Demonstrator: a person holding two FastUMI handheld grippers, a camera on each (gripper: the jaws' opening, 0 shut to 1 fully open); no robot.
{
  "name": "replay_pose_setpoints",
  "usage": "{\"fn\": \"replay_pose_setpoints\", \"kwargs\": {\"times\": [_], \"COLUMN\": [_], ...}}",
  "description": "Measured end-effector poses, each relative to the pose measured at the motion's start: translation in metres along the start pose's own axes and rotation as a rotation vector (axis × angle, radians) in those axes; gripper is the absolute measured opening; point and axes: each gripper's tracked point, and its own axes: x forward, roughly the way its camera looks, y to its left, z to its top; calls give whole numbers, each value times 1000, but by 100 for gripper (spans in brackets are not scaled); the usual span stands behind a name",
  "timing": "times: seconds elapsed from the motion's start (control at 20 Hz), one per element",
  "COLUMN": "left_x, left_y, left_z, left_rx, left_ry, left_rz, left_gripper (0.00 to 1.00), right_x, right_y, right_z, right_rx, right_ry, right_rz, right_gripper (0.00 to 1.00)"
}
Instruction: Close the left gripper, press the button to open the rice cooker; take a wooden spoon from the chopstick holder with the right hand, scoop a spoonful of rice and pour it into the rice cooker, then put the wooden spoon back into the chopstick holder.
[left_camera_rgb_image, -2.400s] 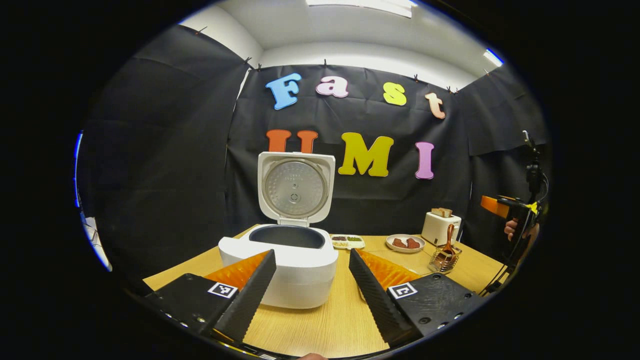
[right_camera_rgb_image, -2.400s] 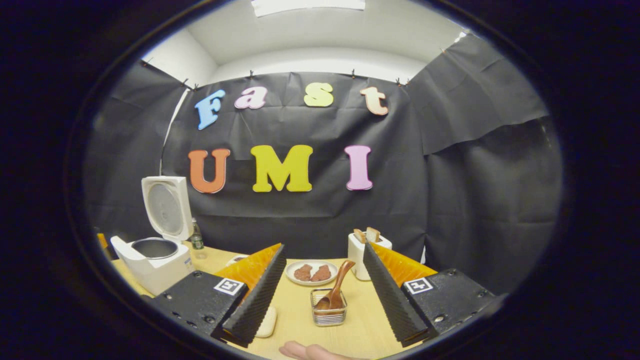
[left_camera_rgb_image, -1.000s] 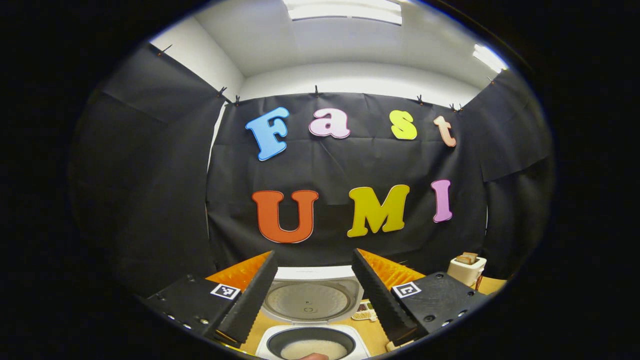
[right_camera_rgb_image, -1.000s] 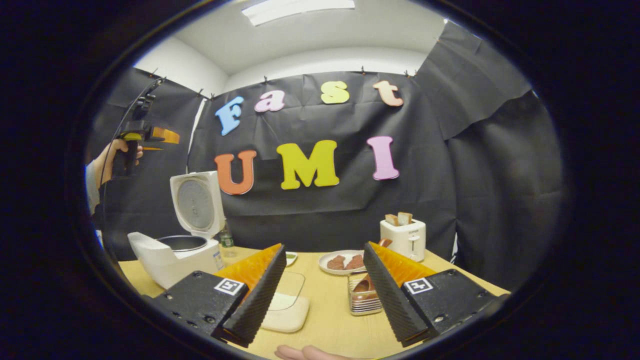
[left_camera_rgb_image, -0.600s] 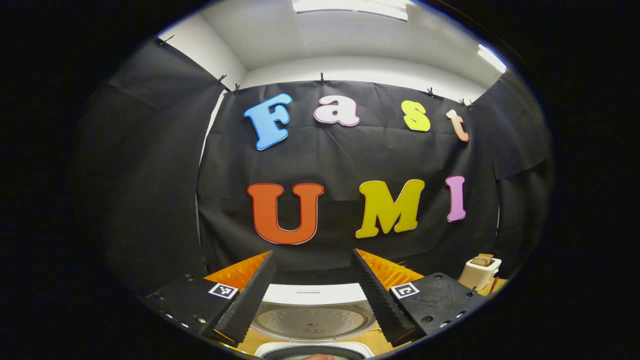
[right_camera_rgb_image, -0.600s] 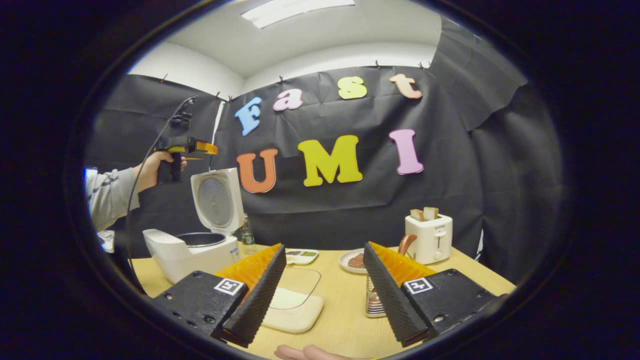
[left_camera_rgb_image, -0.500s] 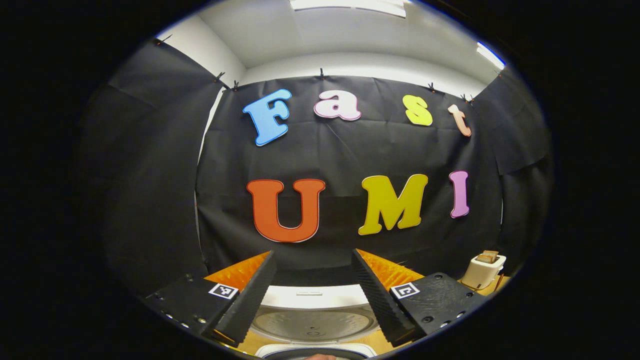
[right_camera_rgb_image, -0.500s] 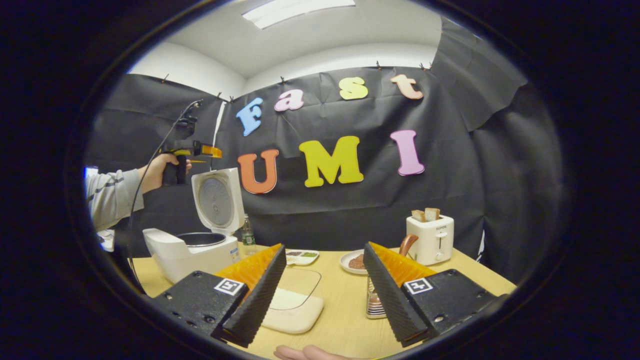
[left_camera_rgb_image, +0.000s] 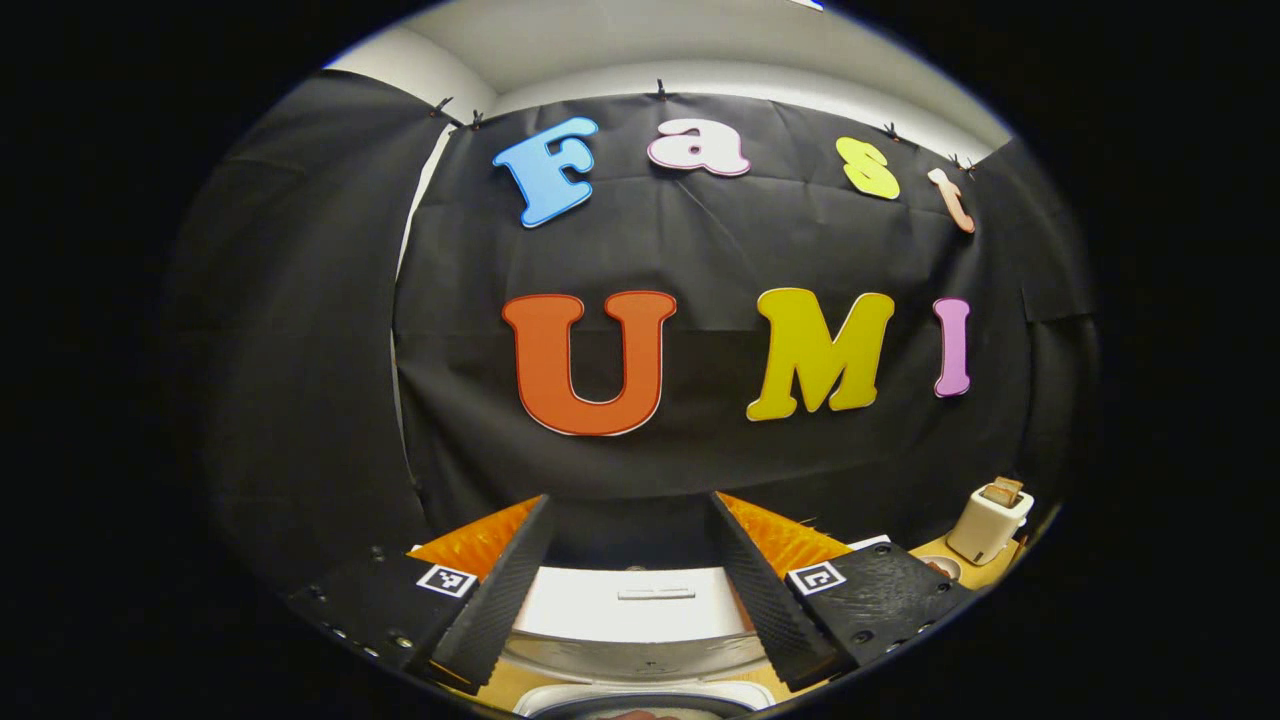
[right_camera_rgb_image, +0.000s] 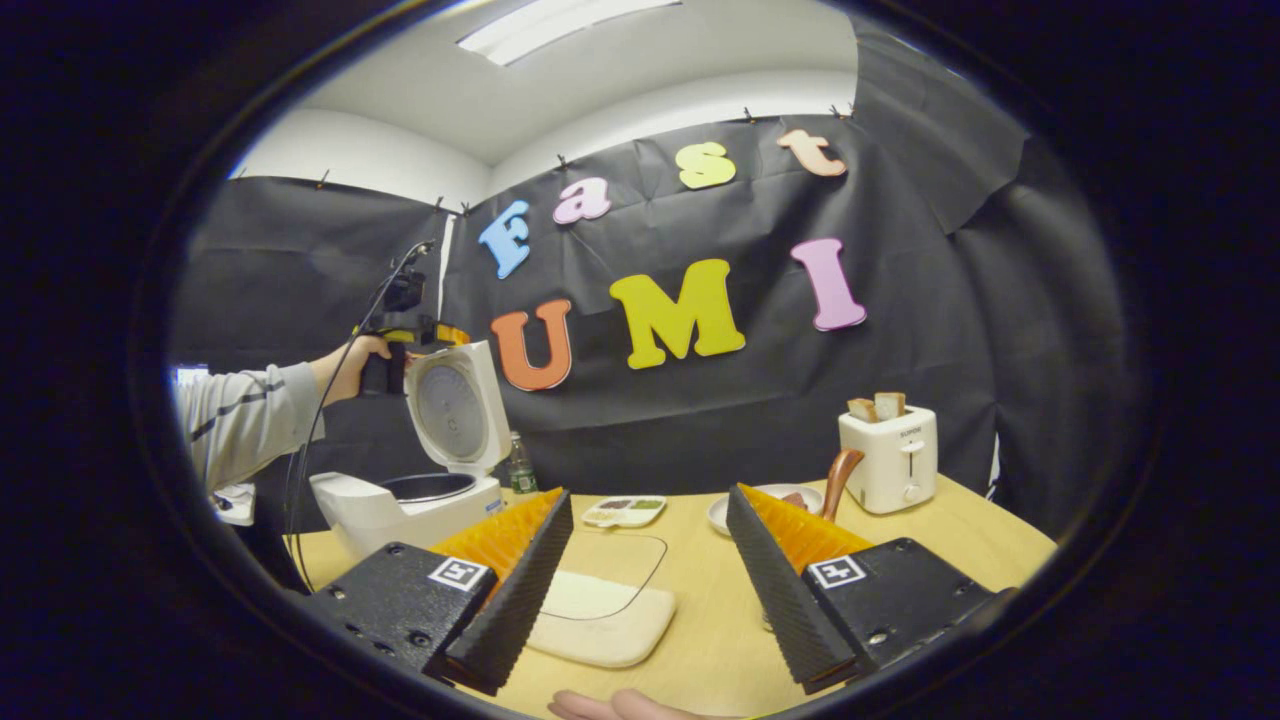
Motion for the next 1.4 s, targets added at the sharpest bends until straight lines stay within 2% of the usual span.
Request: {"fn": "replay_pose_setpoints", "kwargs": {"times": [0.25,0.55,0.6,0.65,0.7,0.75,0.8,0.85,1.05,1.1,1.2,1.3,1.35,1.4], "left_x": [-24,-58,-65,-69,-74,-79,-84,-91,-117,-124,-136,-149,-156,-162], "left_y": [-2,-4,-8,-11,-10,-9,-10,-11,-14,-13,-11,-14,-17,-20], "left_z": [-4,-14,-15,-18,-21,-24,-26,-32,-48,-54,-67,-83,-88,-95], "left_rx": [-3,-5,-12,-2,0,-10,-8,-6,-32,-36,-38,-33,-31,-29], "left_ry": [36,52,53,59,67,83,95,114,161,174,206,235,248,269], "left_rz": [7,8,-7,-14,-18,-20,-24,-30,-75,-74,-71,-75,-83,-89], "left_gripper": [98,98,97,98,96,87,96,97,96,100,93,93,93,96], "right_x": [-10,-32,-36,-42,-47,-53,-59,-64,-83,-86,-90,-95,-99,-103], "right_y": [7,21,23,25,27,30,35,38,57,64,77,84,86,86], "right_z": [7,11,15,16,18,22,25,30,46,46,49,51,51,53], "right_rx": [-37,-59,-53,-49,-44,-41,-45,-57,-84,-81,-70,-70,-75,-79], "right_ry": [8,82,84,90,93,92,90,87,61,66,71,76,80,74], "right_rz": [-23,-71,-79,-89,-100,-103,-106,-110,-108,-100,-87,-85,-93,-104], "right_gripper": [100,100,96,100,100,100,95,100,100,100,100,100,95,100]}}
